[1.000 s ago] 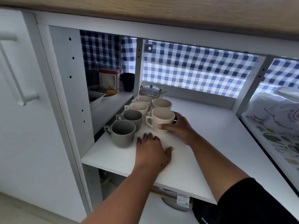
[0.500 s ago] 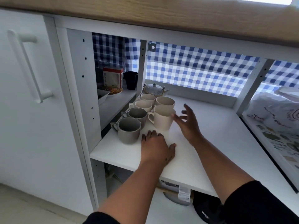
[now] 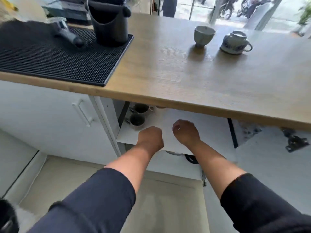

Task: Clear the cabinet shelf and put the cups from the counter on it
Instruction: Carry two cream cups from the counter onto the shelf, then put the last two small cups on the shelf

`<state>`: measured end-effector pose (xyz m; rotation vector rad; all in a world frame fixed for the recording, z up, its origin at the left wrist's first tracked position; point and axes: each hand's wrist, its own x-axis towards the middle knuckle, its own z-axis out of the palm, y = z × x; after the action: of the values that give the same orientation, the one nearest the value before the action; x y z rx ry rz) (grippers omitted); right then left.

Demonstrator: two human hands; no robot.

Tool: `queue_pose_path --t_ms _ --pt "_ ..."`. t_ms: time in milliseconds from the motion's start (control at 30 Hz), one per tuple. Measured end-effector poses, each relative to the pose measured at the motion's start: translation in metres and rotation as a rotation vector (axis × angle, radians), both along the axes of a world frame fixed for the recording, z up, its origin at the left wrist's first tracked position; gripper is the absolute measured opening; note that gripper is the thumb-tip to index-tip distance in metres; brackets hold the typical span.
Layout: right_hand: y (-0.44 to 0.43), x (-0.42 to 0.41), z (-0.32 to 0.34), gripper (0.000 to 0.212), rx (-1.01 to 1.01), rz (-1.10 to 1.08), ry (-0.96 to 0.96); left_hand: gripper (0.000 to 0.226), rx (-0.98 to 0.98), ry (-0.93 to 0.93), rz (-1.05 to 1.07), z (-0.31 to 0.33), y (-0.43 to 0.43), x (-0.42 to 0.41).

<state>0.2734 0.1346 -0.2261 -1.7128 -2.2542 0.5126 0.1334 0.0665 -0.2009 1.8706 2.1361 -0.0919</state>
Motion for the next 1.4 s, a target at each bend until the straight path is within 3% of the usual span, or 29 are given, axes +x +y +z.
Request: queue_pose_path --t_ms 133,267,367,500,600,700,800,1033,1100,1233,1400 --pt "-0.064 0.003 0.078 0.025 -0.224 -0.003 -0.042 0.028 -0.164 0.029 -0.013 0.095 -0.041 0.002" --pt "-0.111 0.009 0.161 0.026 -0.321 0.011 0.0 0.027 -0.127 -0.057 -0.022 0.175 -0.069 0.0" --pt "-0.137 0.018 0.211 0.021 -0.337 0.094 0.028 0.036 -0.157 -0.349 0.054 0.215 -0.078 -0.007" --pt "-0.135 0.041 0.279 0.019 -0.286 0.005 0.13 0.038 -0.17 -0.764 0.094 0.271 -0.078 -0.015" --pt "-0.115 0.059 0.312 0.017 -0.244 -0.116 0.206 0.019 -0.086 -0.812 0.093 0.299 -0.063 -0.015" --pt "-0.079 0.072 0.333 0.017 -0.136 -0.19 0.233 0.018 -0.016 -0.922 0.173 0.314 -0.034 -0.003" --pt "-0.035 0.08 0.346 0.018 -0.072 -0.233 0.229 0.01 0.028 -1.124 0.306 0.322 0.002 0.015" --pt "0.089 0.104 0.34 0.018 -0.137 -0.304 0.245 0.018 0.014 -1.274 0.572 0.315 0.122 0.045" --pt "0.121 0.115 0.326 0.017 -0.265 -0.409 0.373 0.016 0.007 -1.286 0.649 0.309 0.151 0.048" --pt "0.182 0.135 0.297 0.004 -0.577 -0.749 0.811 0.011 0.049 -1.248 0.791 0.289 0.204 0.06" --pt "0.235 0.145 0.269 0.013 -0.645 -0.904 0.966 0.012 -0.129 -1.269 0.701 0.268 0.239 0.106"
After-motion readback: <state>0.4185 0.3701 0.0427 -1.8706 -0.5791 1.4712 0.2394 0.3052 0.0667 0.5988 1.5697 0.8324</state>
